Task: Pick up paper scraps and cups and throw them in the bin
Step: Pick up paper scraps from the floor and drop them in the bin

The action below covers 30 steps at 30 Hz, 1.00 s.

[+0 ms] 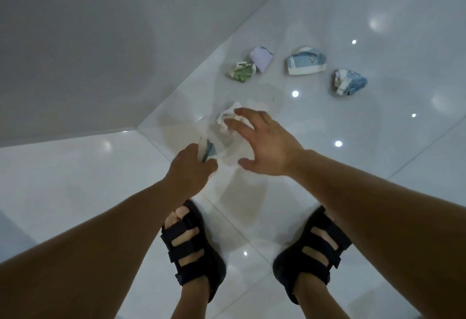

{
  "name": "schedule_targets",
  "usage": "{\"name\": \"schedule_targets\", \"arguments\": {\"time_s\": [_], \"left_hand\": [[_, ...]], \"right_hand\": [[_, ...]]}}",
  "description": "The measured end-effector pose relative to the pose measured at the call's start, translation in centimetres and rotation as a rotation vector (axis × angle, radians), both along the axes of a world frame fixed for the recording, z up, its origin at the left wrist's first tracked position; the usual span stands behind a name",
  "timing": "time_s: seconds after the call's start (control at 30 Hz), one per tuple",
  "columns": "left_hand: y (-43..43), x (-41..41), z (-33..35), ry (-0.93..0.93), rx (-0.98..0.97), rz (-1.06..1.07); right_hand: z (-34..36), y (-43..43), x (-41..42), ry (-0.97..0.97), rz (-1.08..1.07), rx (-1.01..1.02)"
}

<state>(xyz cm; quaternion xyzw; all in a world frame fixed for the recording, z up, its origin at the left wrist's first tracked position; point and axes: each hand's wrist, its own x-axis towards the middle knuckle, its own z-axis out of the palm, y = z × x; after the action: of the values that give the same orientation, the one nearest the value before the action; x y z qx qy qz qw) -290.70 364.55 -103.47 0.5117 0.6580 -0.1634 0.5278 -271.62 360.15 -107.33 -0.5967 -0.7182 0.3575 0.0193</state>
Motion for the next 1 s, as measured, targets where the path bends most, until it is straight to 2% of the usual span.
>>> {"name": "schedule_targets", "arguments": {"time_s": [0.1,0.2,0.3,0.4,0.47,0.57,0.67,0.83,1.0], "left_hand": [[0.0,-2.9,-1.3,0.094,0.079,-0.116],[-0.5,-5.1,-2.0,0.129,0.073,-0.153],[-0.9,-6.4,-1.6,0.163,0.075,-0.170],[-0.8,-6.1,-0.3,0.166,0.076,-0.184],[-0.4,-4.7,1.0,0.148,0.077,-0.202],[0.5,-0.9,4.1,0.099,0.092,-0.230],[1.7,4.4,9.2,0.047,0.158,-0.310],[3.0,13.1,21.8,-0.015,0.319,-0.505],[1.3,19.1,35.7,-0.112,0.323,-0.608]], "right_hand": [[-3.1,4.0,-1.1,-0.222,0.011,-0.014],[-5.5,5.5,-3.4,-0.261,0.044,-0.046],[-6.3,2.7,-4.7,-0.310,0.054,-0.093],[-5.3,-2.1,-4.1,-0.265,0.009,-0.228],[-3.5,-4.2,-2.7,-0.170,-0.129,-0.292],[1.3,-5.1,0.6,-0.069,-0.344,-0.307],[7.8,-5.2,4.9,-0.042,-0.389,-0.296],[21.1,-6.4,11.1,-0.084,-0.403,-0.238],[35.9,-9.5,14.7,-0.081,-0.571,-0.169]]}}
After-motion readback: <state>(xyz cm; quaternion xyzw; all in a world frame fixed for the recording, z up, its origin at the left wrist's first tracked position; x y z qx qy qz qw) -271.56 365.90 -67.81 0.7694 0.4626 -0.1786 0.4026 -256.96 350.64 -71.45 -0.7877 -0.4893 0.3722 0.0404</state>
